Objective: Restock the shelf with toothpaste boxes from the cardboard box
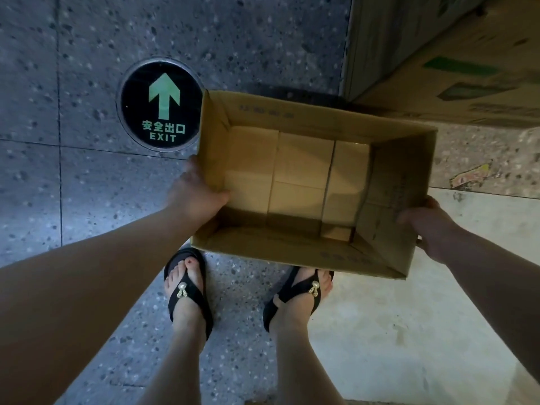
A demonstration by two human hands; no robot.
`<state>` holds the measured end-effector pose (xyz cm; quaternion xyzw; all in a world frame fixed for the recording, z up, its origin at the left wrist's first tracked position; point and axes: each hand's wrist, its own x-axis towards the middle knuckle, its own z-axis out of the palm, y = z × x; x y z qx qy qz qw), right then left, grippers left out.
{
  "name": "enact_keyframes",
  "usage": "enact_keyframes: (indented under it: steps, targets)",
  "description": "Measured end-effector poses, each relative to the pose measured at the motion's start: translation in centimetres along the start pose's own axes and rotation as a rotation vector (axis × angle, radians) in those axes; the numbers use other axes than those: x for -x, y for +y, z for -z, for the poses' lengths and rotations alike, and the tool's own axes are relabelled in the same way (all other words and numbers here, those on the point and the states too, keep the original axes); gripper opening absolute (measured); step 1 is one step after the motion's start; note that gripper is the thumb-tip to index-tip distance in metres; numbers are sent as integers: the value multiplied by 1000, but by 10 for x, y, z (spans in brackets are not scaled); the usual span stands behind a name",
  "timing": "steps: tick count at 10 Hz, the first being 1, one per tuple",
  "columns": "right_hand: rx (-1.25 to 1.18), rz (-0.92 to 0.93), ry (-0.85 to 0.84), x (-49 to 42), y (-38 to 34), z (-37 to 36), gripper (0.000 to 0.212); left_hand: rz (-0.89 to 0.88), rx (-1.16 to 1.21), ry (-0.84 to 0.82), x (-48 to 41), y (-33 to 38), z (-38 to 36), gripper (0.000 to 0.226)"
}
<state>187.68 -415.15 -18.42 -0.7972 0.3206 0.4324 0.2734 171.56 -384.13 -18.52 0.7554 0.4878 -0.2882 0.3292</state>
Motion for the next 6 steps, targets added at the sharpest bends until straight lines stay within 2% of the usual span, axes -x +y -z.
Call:
enact_keyframes:
  steps: [2,3,5,6]
  targets:
    - [81,52,99,15,-8,-11,55,-28,-138,10,6,-1,-1,80]
    - [178,124,172,46,-18,-12,53,-57,-188,6,28,8,9,73]
    - [257,282,30,146,-47,-3,48,-149,-171,-57,97,36,72,48]
    - [365,414,2,209,-68,8,45,-190,-147,-35,143,53,118,50]
